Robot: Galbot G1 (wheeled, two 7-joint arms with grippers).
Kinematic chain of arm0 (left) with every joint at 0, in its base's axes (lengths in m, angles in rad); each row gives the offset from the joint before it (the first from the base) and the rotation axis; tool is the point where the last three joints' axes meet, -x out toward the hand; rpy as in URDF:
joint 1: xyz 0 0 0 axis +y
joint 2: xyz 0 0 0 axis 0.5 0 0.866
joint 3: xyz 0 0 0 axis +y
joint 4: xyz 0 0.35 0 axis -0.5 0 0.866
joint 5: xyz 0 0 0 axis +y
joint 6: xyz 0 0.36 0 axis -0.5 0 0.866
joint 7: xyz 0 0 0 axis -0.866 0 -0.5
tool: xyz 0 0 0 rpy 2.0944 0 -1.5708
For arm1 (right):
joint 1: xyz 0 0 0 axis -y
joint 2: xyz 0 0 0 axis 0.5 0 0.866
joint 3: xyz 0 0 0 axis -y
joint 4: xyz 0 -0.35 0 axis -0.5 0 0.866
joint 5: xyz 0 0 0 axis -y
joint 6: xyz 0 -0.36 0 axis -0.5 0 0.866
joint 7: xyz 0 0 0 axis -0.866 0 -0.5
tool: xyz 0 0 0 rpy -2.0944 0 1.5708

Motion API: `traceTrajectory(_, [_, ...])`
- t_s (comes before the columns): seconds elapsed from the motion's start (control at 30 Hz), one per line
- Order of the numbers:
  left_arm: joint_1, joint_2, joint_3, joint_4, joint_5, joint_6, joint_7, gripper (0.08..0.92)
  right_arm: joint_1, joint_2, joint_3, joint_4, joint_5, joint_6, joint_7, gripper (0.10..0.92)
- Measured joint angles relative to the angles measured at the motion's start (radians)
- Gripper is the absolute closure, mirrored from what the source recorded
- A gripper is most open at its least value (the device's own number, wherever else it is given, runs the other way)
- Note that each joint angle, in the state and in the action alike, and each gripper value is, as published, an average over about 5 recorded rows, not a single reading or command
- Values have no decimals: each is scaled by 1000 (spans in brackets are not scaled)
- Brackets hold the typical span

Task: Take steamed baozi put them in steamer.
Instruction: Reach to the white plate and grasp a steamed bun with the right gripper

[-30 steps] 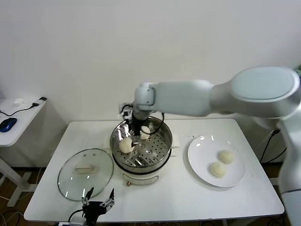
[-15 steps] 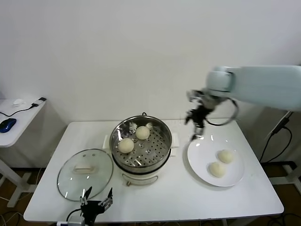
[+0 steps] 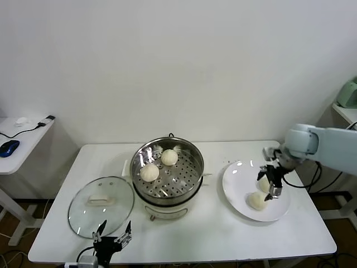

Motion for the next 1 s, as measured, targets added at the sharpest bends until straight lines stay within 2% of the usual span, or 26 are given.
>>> traceTrajectory(0.7, [7, -1, 1, 7, 2, -6, 1, 177, -299, 39, 226, -140, -112, -12, 61, 204])
traceTrajectory(0.83, [8, -2, 1, 5, 2, -6, 1, 177, -311, 41, 237, -147, -124, -13, 61, 243])
traceTrajectory(1.0, [9, -5, 6, 5, 5, -7, 1, 177, -316, 42, 247, -151, -132, -11, 56, 349])
